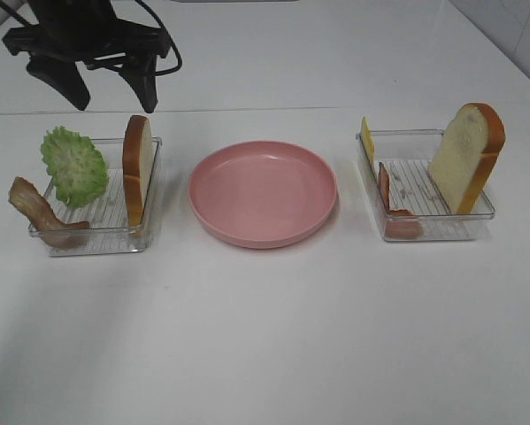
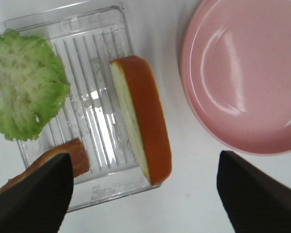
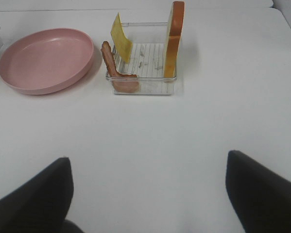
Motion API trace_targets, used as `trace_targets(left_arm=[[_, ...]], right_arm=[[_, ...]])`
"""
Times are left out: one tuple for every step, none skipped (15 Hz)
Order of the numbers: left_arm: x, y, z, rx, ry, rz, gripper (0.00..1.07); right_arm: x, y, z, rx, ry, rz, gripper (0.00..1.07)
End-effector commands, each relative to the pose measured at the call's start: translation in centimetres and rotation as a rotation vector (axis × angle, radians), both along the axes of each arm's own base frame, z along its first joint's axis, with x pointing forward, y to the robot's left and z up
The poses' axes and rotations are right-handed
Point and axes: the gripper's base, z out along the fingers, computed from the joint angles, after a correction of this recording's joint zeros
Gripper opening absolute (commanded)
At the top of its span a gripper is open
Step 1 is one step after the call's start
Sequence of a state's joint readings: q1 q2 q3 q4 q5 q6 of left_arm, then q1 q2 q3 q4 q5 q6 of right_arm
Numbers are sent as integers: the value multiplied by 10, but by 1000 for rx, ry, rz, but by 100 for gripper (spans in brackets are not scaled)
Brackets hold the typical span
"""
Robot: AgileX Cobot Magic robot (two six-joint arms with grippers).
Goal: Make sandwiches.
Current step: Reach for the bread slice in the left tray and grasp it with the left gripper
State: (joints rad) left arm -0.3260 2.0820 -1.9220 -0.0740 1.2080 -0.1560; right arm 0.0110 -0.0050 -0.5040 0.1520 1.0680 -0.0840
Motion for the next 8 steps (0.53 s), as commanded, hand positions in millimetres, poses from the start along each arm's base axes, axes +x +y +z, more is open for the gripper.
trace_targets(left_arm=[[1, -9, -18, 32, 97, 1, 76], [2, -9, -20, 33, 101, 3, 76], [4, -10, -28, 38, 118, 5, 76], [6, -10, -33, 46, 124, 5, 76], [7, -10, -40, 52, 137, 8, 76], [9, -11, -45, 55, 141, 8, 76], [11, -11, -51, 56, 142, 9, 76], [13, -12, -56, 60, 142, 9, 76]], right_arm=[[-1, 0, 0, 8, -19, -9, 81], [-1, 0, 0, 8, -19, -9, 81], [-1, 0, 0, 8, -19, -9, 81], [-1, 0, 0, 8, -19, -9, 81], [-1, 0, 0, 8, -19, -9, 81], [-1, 0, 0, 8, -19, -9, 81], [-1, 0, 0, 8, -19, -9, 81], [-1, 0, 0, 8, -19, -9, 81]])
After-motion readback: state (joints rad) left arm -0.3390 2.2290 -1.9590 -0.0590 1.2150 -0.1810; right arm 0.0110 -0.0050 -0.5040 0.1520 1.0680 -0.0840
